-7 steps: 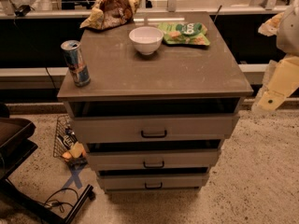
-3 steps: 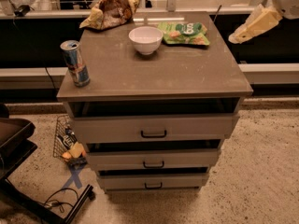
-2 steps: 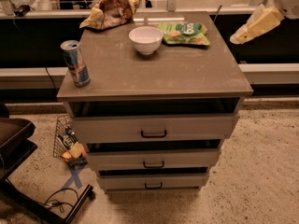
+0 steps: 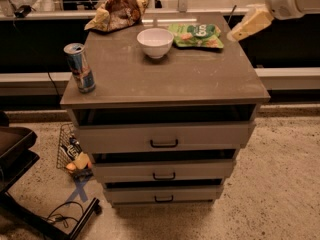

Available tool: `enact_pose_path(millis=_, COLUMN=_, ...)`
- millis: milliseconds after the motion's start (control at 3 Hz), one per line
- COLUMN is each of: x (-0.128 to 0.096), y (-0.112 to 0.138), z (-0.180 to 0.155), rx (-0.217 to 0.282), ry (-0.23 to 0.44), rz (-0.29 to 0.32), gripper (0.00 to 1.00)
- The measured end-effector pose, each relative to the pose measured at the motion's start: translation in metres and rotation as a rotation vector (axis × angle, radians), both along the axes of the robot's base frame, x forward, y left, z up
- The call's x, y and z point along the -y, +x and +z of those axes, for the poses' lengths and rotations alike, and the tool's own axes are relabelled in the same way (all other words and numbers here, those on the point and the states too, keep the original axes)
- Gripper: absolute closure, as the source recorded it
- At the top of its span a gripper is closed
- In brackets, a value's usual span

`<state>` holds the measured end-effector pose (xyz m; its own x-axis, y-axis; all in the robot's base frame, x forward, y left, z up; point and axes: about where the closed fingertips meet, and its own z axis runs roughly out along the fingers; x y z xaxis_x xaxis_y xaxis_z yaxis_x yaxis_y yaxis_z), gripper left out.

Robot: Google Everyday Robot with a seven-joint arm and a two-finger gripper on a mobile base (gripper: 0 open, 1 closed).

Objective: Move green rice chip bag near redbull can

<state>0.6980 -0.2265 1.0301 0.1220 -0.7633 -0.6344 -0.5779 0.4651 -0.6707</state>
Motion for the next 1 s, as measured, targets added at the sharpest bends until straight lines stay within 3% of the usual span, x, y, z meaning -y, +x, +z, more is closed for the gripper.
enact_pose_path(millis=667, x=0.019, y=0.107, z=-0.041, rx=-0.047, ry=0.126, rz=-0.057, gripper=0.0)
enact_pose_path(millis=1000, x=0.017, y=0.139, z=-0.068, rx=-0.09, ry=0.184, rz=-0.063, gripper=0.0)
